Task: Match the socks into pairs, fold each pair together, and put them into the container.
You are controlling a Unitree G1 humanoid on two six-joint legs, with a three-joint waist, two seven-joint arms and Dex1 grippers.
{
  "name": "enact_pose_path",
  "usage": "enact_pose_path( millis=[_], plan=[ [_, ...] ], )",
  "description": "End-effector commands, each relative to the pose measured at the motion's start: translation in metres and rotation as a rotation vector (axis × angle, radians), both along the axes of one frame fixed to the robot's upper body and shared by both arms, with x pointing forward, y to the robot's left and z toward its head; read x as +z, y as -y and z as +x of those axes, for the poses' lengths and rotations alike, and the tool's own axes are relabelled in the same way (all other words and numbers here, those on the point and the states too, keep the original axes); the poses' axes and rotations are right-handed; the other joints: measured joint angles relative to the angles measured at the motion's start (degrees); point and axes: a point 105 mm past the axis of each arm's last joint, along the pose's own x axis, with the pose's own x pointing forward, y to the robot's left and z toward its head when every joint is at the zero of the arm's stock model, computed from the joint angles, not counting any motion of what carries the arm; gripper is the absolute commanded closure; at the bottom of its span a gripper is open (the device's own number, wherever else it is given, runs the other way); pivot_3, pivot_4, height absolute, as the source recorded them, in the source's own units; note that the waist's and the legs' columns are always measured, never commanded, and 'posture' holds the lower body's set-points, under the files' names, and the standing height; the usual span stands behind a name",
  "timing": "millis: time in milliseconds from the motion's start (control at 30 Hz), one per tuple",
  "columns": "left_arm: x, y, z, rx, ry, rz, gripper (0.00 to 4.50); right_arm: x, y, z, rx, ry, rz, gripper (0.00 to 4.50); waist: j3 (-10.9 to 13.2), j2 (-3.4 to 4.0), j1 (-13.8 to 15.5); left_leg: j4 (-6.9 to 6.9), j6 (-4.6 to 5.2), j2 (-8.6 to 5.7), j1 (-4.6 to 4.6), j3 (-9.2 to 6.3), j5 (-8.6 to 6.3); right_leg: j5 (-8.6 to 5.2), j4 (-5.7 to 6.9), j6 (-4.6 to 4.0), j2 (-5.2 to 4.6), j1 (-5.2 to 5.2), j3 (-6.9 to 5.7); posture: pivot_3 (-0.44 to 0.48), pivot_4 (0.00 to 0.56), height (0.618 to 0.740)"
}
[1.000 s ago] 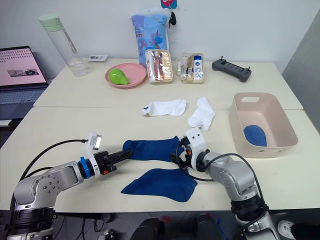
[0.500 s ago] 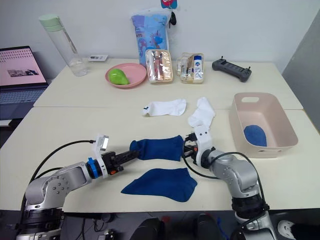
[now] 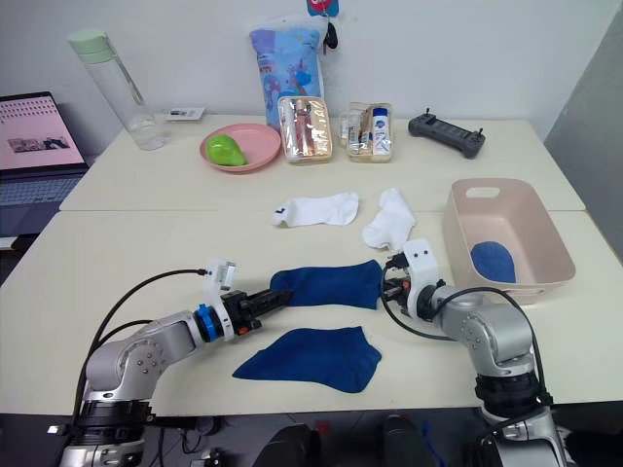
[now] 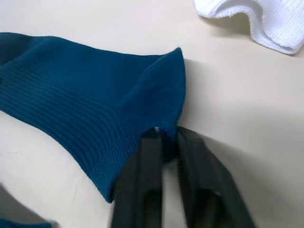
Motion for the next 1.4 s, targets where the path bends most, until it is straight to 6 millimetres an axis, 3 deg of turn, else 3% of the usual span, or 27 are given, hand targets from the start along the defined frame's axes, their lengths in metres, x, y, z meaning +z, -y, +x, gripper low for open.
enact_pose_path(
  millis=[33, 133, 233, 267, 400, 567, 833, 867, 1033, 1133, 1300, 1333, 1400],
  plan=[
    [0.026, -0.025, -0.003, -0.004, 0.150, 0.116, 2.00, 0.029, 0.009, -0.002, 0.027, 0.143, -0.001, 2.43, 0.01, 0.01, -0.02, 0.00, 0.00, 0.00, 0.00, 0.00, 0.00, 0.00, 0.00, 0.00, 0.00, 0.00, 0.00, 0.000, 0.150, 0.733],
    [0.038, -0.038, -0.002, -0.047, 0.311, 0.297, 0.98, 0.041, 0.011, -0.005, 0.112, 0.254, -0.088, 1.32, 0.03, 0.04, 0.13, -0.02, 0.00, -0.01, 0.00, 0.00, 0.00, 0.00, -0.03, 0.00, 0.00, -0.01, -0.02, 0.000, 0.150, 0.733],
    [0.051, -0.037, 0.000, -0.125, 0.527, 0.471, 0.01, 0.044, 0.011, -0.008, 0.191, 0.331, -0.175, 0.13, 0.02, 0.03, 0.29, -0.03, 0.01, -0.01, -0.01, 0.00, -0.01, 0.00, -0.18, -0.01, -0.01, 0.07, -0.05, 0.000, 0.150, 0.733],
    [0.053, -0.034, 0.001, -0.185, 0.574, 0.530, 0.00, 0.045, 0.007, -0.013, 0.289, 0.381, -0.250, 0.03, 0.02, 0.03, 0.35, -0.04, 0.01, -0.01, -0.01, -0.01, -0.01, 0.01, -0.28, -0.02, -0.01, 0.10, -0.06, 0.000, 0.150, 0.733],
    [0.039, -0.025, 0.001, -0.493, 0.737, 0.802, 0.00, 0.032, 0.001, -0.027, 0.612, 0.494, -0.495, 0.03, 0.03, 0.04, 0.44, -0.03, 0.07, -0.05, -0.10, 0.01, -0.04, 0.02, -0.41, -0.01, -0.04, 0.08, -0.10, 0.000, 0.150, 0.733],
    [0.019, -0.017, 0.005, -0.720, 0.852, 0.937, 0.00, 0.013, 0.002, -0.026, 0.825, 0.533, -0.638, 0.03, 0.04, 0.02, 0.30, -0.02, 0.09, -0.02, -0.08, 0.09, -0.05, 0.02, -0.40, 0.00, -0.04, 0.08, -0.12, 0.000, 0.150, 0.733],
    [0.010, 0.008, 0.030, -0.801, 0.933, 0.964, 0.00, 0.005, -0.003, 0.004, 0.885, 0.563, -0.714, 0.03, 0.02, 0.01, 0.35, 0.06, 0.15, -0.03, -0.06, 0.13, -0.02, 0.12, -0.31, 0.06, -0.02, 0.11, -0.21, 0.000, 0.150, 0.733],
    [0.009, 0.012, 0.031, -0.817, 0.943, 0.966, 0.18, 0.004, -0.003, 0.009, 0.887, 0.561, -0.720, 0.01, 0.01, 0.00, 0.41, 0.06, 0.17, -0.05, -0.07, 0.14, -0.01, 0.13, -0.32, 0.09, -0.01, 0.11, -0.21, 0.000, 0.150, 0.733],
    [0.004, 0.019, 0.034, -0.865, 0.940, 0.955, 1.48, 0.002, -0.007, 0.012, 0.914, 0.525, -0.676, 1.26, -0.01, 0.01, 0.50, 0.09, 0.20, -0.06, -0.05, 0.20, 0.00, 0.15, -0.33, 0.11, -0.02, 0.12, -0.20, 0.000, 0.150, 0.733],
    [0.006, 0.022, 0.033, -0.877, 0.932, 0.924, 2.38, 0.003, -0.009, 0.007, 0.916, 0.493, -0.615, 2.31, -0.01, 0.01, 0.46, 0.09, 0.20, -0.05, -0.03, 0.21, 0.01, 0.15, -0.31, 0.11, -0.02, 0.12, -0.19, 0.000, 0.150, 0.733],
    [0.024, 0.026, 0.042, -0.730, 0.816, 0.737, 4.14, 0.006, -0.012, 0.000, 0.878, 0.476, -0.546, 4.22, 0.00, 0.01, 0.45, 0.11, 0.21, -0.05, -0.08, 0.19, 0.01, 0.15, -0.29, 0.11, -0.02, 0.08, -0.19, 0.000, 0.150, 0.733],
    [0.027, 0.026, 0.039, -0.723, 0.785, 0.698, 4.45, 0.008, -0.012, -0.003, 0.859, 0.462, -0.513, 4.50, 0.00, 0.00, 0.38, 0.11, 0.21, -0.05, -0.09, 0.16, 0.01, 0.15, -0.29, 0.11, -0.02, 0.07, -0.19, 0.000, 0.150, 0.733],
    [0.030, 0.026, 0.033, -0.725, 0.727, 0.642, 4.48, 0.011, -0.013, -0.008, 0.830, 0.435, -0.459, 4.50, 0.01, 0.00, 0.22, 0.11, 0.21, -0.02, -0.19, 0.11, 0.01, 0.15, -0.32, 0.11, -0.01, 0.00, -0.17, 0.000, 0.150, 0.733]
  ],
)
